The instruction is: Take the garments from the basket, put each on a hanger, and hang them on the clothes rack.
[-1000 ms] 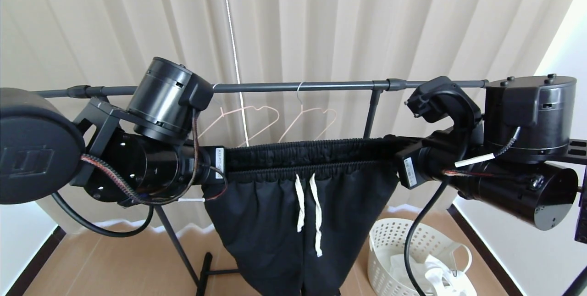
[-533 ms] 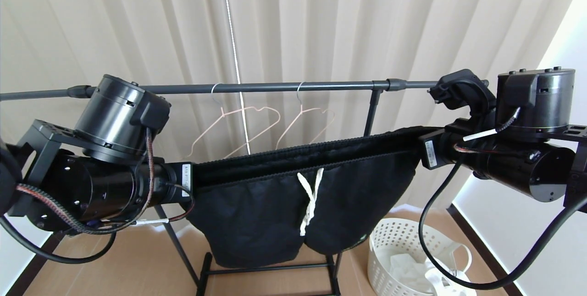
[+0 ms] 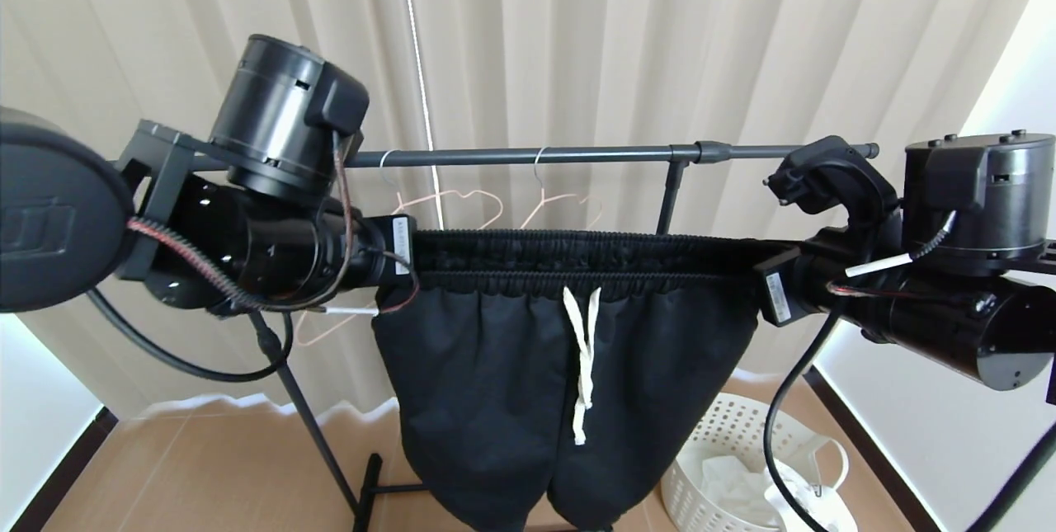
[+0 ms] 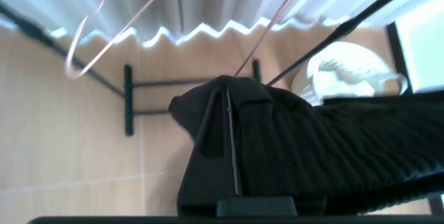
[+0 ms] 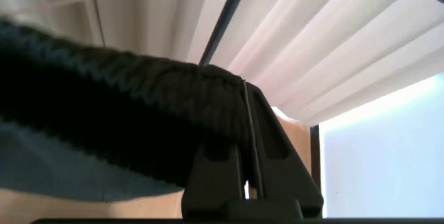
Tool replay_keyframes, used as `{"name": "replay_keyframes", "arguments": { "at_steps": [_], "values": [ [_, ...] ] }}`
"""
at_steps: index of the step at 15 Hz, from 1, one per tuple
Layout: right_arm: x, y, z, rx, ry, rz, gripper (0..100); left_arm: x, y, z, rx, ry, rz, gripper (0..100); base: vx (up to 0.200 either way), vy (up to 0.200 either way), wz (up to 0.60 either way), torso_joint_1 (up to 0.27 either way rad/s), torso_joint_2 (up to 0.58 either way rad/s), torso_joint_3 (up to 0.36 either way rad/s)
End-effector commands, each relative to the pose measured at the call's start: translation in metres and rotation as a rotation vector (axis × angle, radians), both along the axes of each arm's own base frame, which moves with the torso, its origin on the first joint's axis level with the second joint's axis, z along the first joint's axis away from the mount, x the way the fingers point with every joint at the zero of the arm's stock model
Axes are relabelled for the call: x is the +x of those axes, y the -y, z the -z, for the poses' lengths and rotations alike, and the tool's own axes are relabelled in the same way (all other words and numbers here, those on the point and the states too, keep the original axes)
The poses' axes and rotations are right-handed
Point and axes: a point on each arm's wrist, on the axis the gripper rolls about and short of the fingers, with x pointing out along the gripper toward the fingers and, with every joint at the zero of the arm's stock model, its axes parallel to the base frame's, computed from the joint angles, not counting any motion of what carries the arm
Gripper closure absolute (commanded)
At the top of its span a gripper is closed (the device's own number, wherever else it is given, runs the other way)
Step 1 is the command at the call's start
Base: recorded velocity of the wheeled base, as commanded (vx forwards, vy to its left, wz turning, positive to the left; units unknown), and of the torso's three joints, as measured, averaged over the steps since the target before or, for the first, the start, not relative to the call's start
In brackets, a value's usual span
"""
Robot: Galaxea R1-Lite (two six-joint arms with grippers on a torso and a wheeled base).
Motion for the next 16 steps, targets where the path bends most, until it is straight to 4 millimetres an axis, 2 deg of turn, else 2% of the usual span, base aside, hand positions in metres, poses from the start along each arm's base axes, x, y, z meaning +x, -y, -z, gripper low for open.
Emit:
{"name": "replay_keyframes", "arguments": {
  "at_steps": [1, 3, 5, 8, 9, 11, 16],
  "values": [
    [-0.023, 0.001, -0.005, -0.033, -0.011, -0.055, 100, 0.029, 0.03, 0.002, -0.008, 0.012, 0.028, 100, 0.0, 0.0, 0.0, 0.0, 0.0, 0.0],
    [-0.052, -0.005, -0.01, -0.067, -0.059, -0.158, 100, 0.059, 0.051, -0.009, -0.052, 0.078, 0.027, 100, 0.0, 0.0, 0.0, 0.0, 0.0, 0.0],
    [-0.064, -0.02, -0.005, -0.084, -0.094, -0.249, 100, 0.076, 0.062, -0.019, -0.088, 0.13, 0.025, 100, 0.0, 0.0, 0.0, 0.0, 0.0, 0.0],
    [-0.076, -0.051, 0.006, -0.027, -0.151, -0.338, 100, 0.097, 0.076, -0.02, -0.119, 0.174, 0.025, 100, 0.0, 0.0, 0.0, 0.0, 0.0, 0.0],
    [-0.081, -0.066, 0.011, 0.001, -0.176, -0.383, 100, 0.106, 0.082, -0.011, -0.113, 0.166, 0.022, 100, 0.0, 0.0, 0.0, 0.0, 0.0, 0.0],
    [-0.088, -0.085, 0.014, 0.049, -0.201, -0.425, 100, 0.109, 0.084, -0.006, -0.107, 0.158, 0.024, 100, 0.0, 0.0, 0.0, 0.0, 0.0, 0.0],
    [-0.097, -0.134, 0.008, 0.309, -0.292, -0.44, 100, 0.11, 0.081, -0.007, -0.112, 0.159, 0.016, 100, 0.0, 0.0, 0.0, 0.0, 0.0, 0.0]
  ]
}}
